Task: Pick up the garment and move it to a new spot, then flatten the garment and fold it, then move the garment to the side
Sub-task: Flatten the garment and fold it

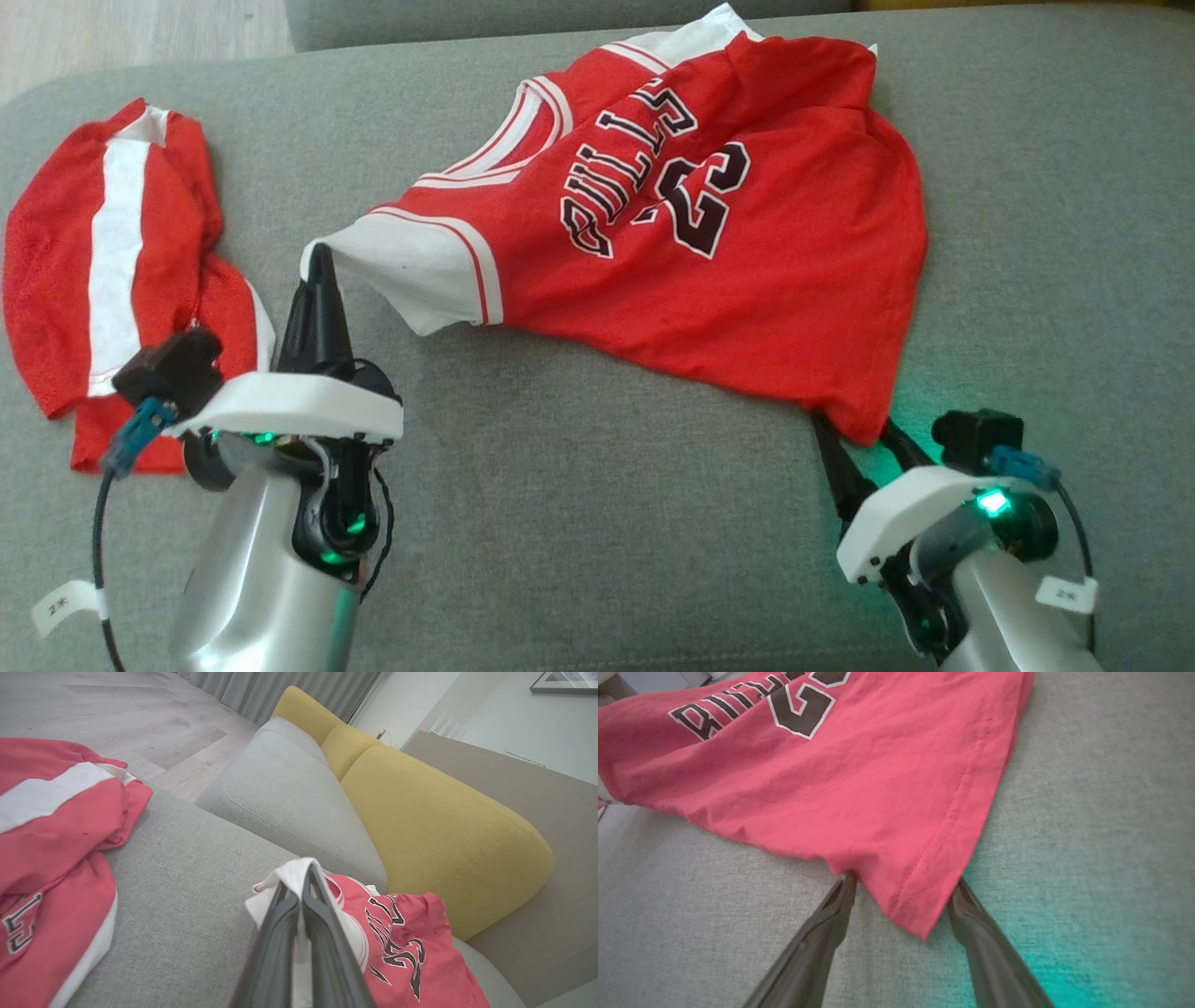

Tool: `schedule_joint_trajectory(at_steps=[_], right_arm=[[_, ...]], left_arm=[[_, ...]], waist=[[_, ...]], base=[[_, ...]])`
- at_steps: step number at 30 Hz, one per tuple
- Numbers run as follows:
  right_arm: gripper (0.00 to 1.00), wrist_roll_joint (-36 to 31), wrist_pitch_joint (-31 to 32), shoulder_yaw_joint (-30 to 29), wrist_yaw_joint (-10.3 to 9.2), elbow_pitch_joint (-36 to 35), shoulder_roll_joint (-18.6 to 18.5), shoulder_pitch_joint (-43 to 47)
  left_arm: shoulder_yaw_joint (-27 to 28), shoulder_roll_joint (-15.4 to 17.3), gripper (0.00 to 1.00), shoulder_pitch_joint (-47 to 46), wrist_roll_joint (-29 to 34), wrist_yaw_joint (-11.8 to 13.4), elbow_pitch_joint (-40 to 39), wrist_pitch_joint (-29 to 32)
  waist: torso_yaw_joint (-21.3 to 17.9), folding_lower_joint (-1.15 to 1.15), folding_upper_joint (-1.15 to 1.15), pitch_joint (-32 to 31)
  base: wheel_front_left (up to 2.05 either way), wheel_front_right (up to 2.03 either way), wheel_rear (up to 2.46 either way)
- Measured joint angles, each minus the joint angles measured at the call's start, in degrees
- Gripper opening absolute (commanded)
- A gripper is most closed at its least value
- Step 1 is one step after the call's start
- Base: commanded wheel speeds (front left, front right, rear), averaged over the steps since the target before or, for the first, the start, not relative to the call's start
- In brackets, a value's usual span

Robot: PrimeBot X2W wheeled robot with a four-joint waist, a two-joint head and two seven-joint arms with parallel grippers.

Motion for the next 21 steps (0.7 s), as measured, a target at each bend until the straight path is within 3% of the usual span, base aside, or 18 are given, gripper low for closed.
schedule_joint_trajectory(at_steps=[1, 9, 21], right_arm=[[0.0, -0.01, 0.13, 0.33, 0.0, 0.12, 0.0, -0.36], [0.0, -2.76, -1.29, -0.46, 0.0, -1.08, -1.42, -1.31], [0.0, -11.83, -4.95, -3.26, 0.01, -16.17, -13.29, -11.7]], left_arm=[[-0.01, 0.0, 0.0, -0.05, 0.0, 0.0, 0.04, 0.0], [0.14, 0.0, 0.0, -0.13, -0.01, -0.02, 0.24, 0.0], [1.31, -0.01, 0.0, -2.42, -5.28, -4.1, -7.53, 0.0]], waist=[[0.09, 0.0, 0.0, 0.09], [0.44, 0.0, 0.0, -0.23], [-1.15, 0.0, 0.0, -4.33]], base=[[0.0, 0.0, 0.0], [0.0, 0.0, 0.0], [0.0, 0.0, 0.0]])
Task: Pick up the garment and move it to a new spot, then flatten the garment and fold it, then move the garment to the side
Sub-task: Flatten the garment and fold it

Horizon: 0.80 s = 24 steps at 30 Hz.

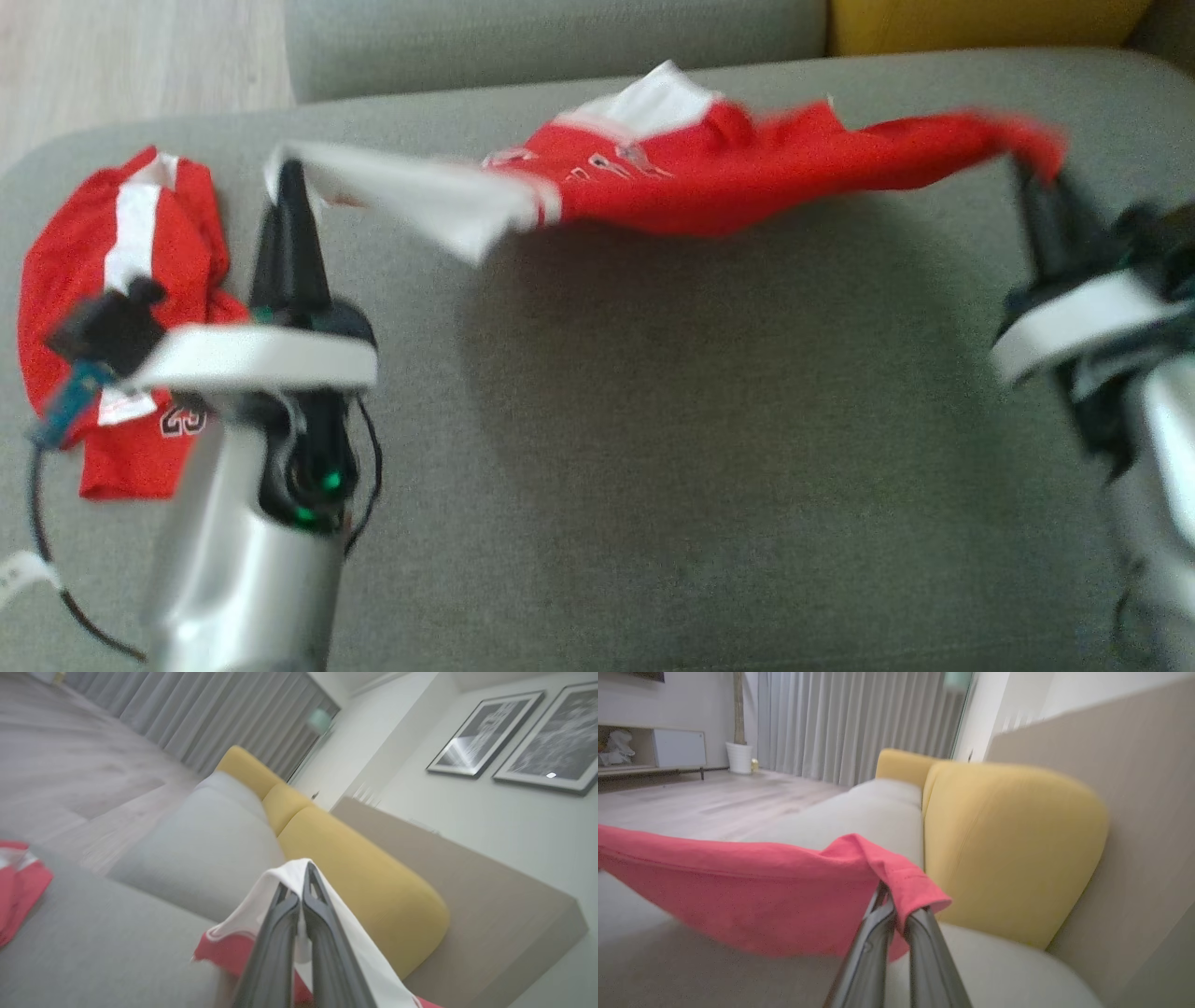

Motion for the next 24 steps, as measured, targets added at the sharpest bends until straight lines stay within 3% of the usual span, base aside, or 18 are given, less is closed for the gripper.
schedule_joint_trajectory(at_steps=[9, 19, 24], right_arm=[[0.0, -0.68, 2.7, 3.08, 0.0, -9.83, -8.94, -10.24], [0.0, 8.79, 13.28, 0.52, 0.0, -21.65, -11.15, -11.34], [0.0, 13.27, 19.61, -0.78, 0.0, -23.74, -11.28, -10.6]], left_arm=[[0.84, -0.01, 0.0, -7.61, -4.0, 0.11, -15.5, 0.49], [2.53, 3.03, 0.0, -9.02, -4.02, 7.92, -30.1, 9.61], [3.7, 5.58, 0.0, -10.27, -2.6, 10.78, -29.52, 13.61]], waist=[[-0.88, 0.0, 0.0, -5.55], [-1.85, 0.0, 0.0, -8.23], [-1.71, 0.0, 0.0, -7.03]], base=[[0.0, 0.0, 0.0], [0.0, 0.0, 0.0], [0.0, 0.0, 0.0]])
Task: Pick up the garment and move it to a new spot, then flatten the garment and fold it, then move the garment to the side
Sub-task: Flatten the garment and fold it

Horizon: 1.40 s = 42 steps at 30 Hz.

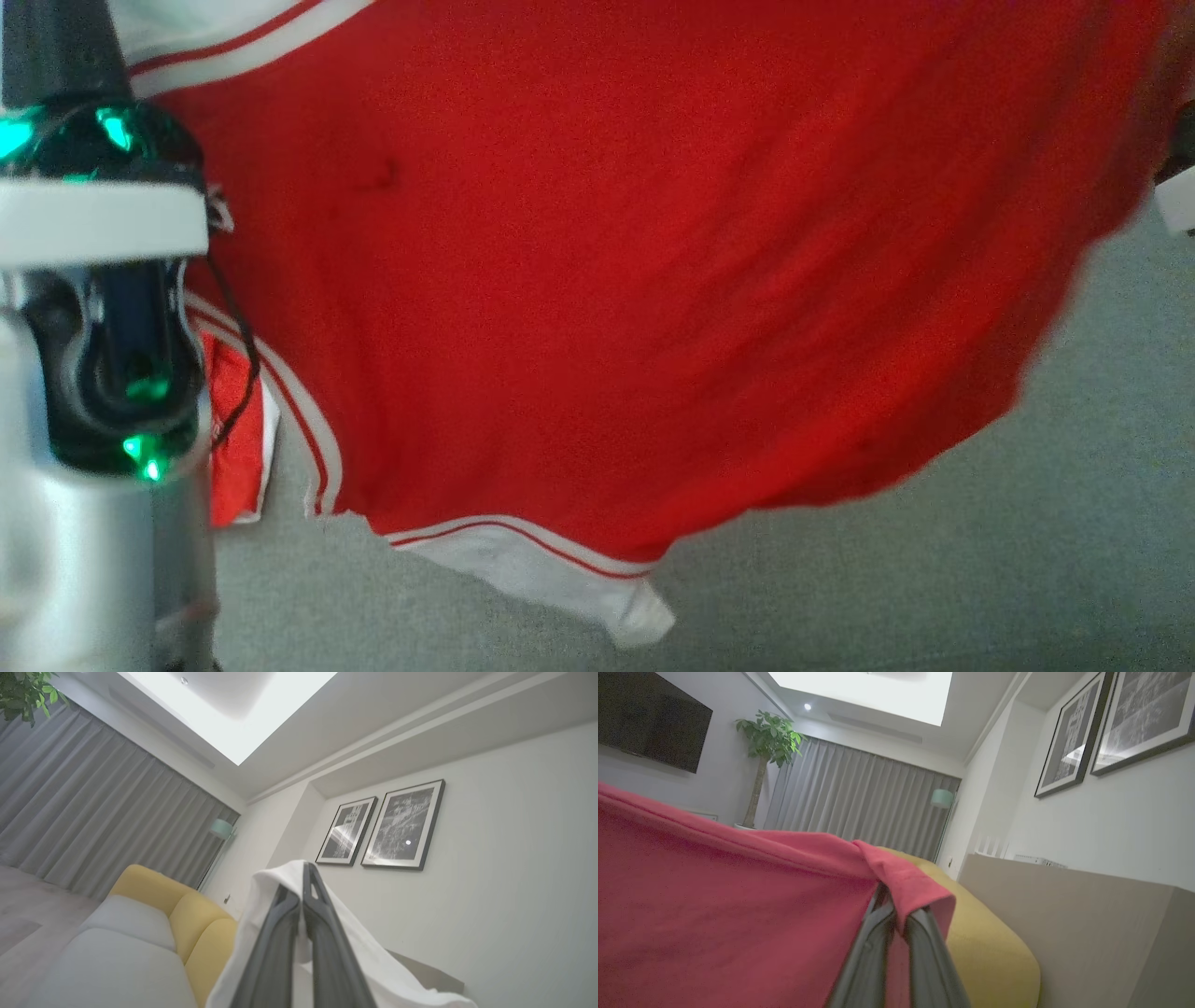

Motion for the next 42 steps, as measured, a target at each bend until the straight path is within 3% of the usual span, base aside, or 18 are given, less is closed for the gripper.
schedule_joint_trajectory(at_steps=[5, 10, 11, 17, 22, 30, 38, 42], right_arm=[[0.0, 3.72, 2.92, 1.23, 0.0, 3.44, 0.29, -2.67], [0.0, 1.62, -0.27, 9.54, 0.0, 14.47, 0.14, -19.11], [0.0, 1.62, -0.27, 9.54, 0.0, 14.47, 0.14, -19.11], [0.0, 1.42, -10.54, 11.66, 0.0, 31.14, 2.23, -38.83], [0.0, 1.51, -19.85, 10.51, 0.01, 42.42, 4.61, -45.92], [0.0, 8.35, -24.26, 13.83, 0.0, 54.51, 6.57, -42.26], [0.0, 17.68, -21.11, 23.17, 0.0, 59.94, 6.25, -30.11], [0.0, 23.01, -18.98, 27.67, 0.0, 60.63, 3.56, -24.72]], left_arm=[[-0.38, 1.11, 0.0, -5.49, -0.02, 0.41, 7.55, 3.26], [-0.2, 3.02, 0.0, -18.01, 0.87, -1.74, 18.12, 2.91], [-0.2, 3.02, 0.0, -18.01, 0.87, -1.74, 18.12, 2.91], [0.23, 2.54, 0.0, -35.1, 1.62, -5.45, 31.67, -2.96], [-0.09, 1.52, 0.0, -42.27, 2.68, -8.8, 40.13, -7.48], [-4.59, 0.7, 0.0, -39.85, 4.97, -13.05, 49.79, -10.11], [-11.15, 2.02, 0.0, -24.75, 7.59, -15.57, 56.18, -11.82], [-15.0, 4.0, 0.0, -17.23, 7.76, -16.3, 57.71, -12.02]], waist=[[0.11, 0.0, 0.0, 3.3], [-0.23, 0.01, 0.0, 9.56], [-0.23, 0.01, 0.0, 9.56], [-0.14, 0.02, 0.0, 18.05], [1.19, 0.03, 0.0, 23.25], [4.8, 0.01, 0.0, 26.21], [6.7, 0.0, 0.0, 24.6], [7.59, 0.0, 0.0, 21.72]], base=[[0.0, 0.0, 0.0], [0.0, 0.0, 0.0], [0.0, 0.0, 0.0], [0.0, 0.0, 0.0], [0.0, 0.0, 0.0], [0.0, 0.0, 0.0], [0.0, 0.0, 0.0], [0.0, 0.0, 0.0]])
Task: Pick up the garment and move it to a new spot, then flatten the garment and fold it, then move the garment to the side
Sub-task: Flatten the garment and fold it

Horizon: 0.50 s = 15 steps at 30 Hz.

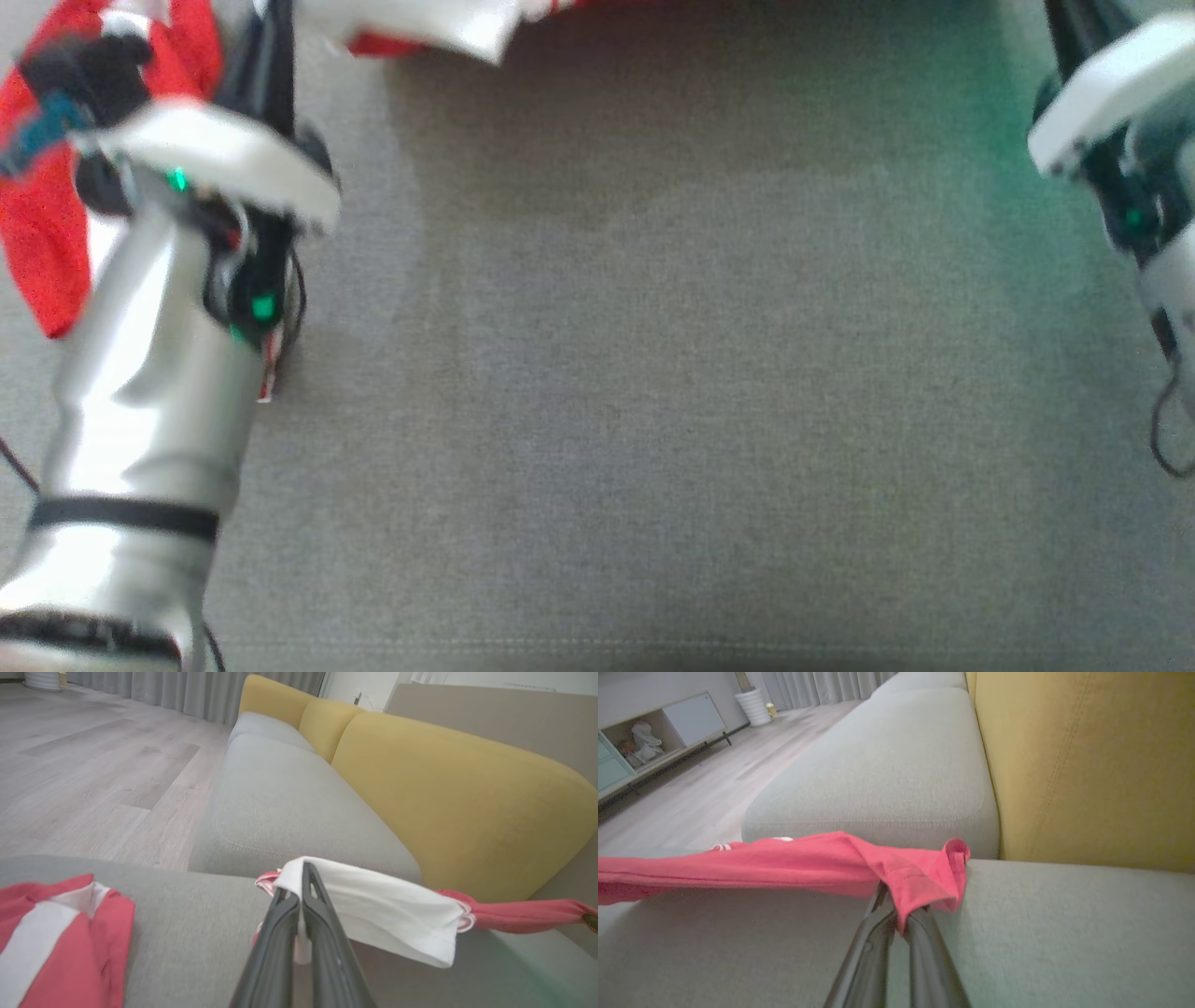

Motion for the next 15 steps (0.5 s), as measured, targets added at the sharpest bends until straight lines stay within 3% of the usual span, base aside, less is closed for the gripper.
schedule_joint_trajectory(at_steps=[8, 15], right_arm=[[0.0, 3.27, 4.04, 9.33, 0.01, -0.4, -4.48, 7.85], [0.0, 4.2, 5.56, 16.94, 0.01, -2.23, -8.77, 9.56]], left_arm=[[-9.31, 4.97, 0.0, 10.48, -1.68, -0.44, -1.05, 4.46], [-16.39, 10.12, 0.0, 17.06, -3.96, -0.45, -6.21, 8.84]], waist=[[1.23, 0.0, 0.0, -5.35], [1.43, 0.0, 0.0, -9.04]], base=[[0.0, 0.0, 0.0], [0.0, 0.0, 0.0]])
